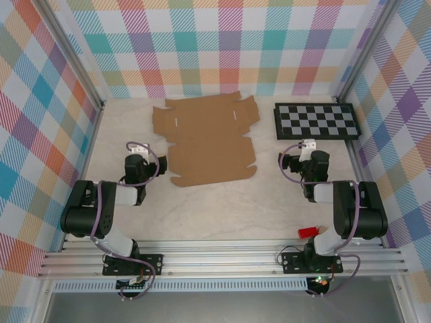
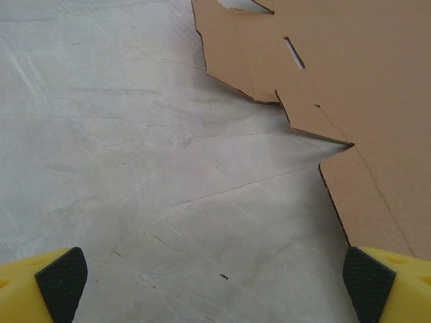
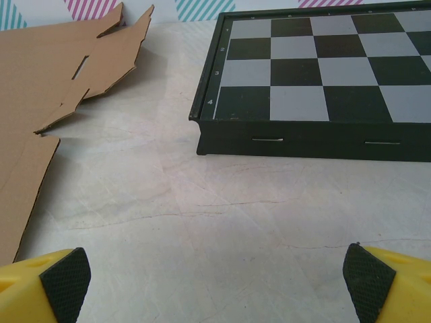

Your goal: Fold the paper box

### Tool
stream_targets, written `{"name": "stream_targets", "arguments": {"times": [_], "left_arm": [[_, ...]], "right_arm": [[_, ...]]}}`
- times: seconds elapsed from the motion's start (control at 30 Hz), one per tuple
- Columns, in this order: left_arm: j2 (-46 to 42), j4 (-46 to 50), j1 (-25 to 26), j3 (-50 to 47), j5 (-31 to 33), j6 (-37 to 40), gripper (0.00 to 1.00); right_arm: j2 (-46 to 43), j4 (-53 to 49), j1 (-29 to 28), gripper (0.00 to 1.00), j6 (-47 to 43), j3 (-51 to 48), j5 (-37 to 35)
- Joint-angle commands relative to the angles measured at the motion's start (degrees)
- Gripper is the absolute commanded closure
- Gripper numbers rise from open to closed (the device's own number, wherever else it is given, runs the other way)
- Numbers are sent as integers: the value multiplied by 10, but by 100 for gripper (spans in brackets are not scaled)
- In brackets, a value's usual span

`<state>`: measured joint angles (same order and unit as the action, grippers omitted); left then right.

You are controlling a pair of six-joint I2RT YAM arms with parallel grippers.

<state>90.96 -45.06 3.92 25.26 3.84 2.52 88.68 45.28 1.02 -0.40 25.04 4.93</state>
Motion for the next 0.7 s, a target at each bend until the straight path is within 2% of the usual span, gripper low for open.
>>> {"name": "stream_targets", "arguments": {"times": [0.0,0.2,0.23,0.27,0.33,0.37,0.43,0.5,0.53,0.6,0.67], "left_arm": [[-12,-3,-5,-6,-10,-5,0],[-14,0,-4,-5,-2,-8,0],[-18,5,-3,-3,4,-8,0],[-33,32,1,8,19,-11,0],[-79,139,11,49,60,-13,0],[-102,188,15,71,84,-17,0],[-148,294,12,125,121,-78,0],[-168,414,-8,200,107,-160,0],[-159,462,-18,236,80,-182,0],[-101,556,-30,336,15,-196,0],[-32,648,-36,429,-14,-203,0]], "right_arm": [[-12,-3,-2,0,8,-6,-1],[-13,-9,-3,0,9,-3,-4],[-23,-38,-3,0,11,9,-9],[-45,-128,-3,0,15,40,-17],[-71,-309,-2,0,42,137,-46],[-79,-360,-3,0,57,170,-57],[-86,-422,-4,0,86,226,-65],[-67,-498,-6,0,108,301,-48],[-54,-528,-7,0,116,335,-38],[-13,-580,-12,0,127,407,-13],[22,-602,-20,0,139,458,8]]}}
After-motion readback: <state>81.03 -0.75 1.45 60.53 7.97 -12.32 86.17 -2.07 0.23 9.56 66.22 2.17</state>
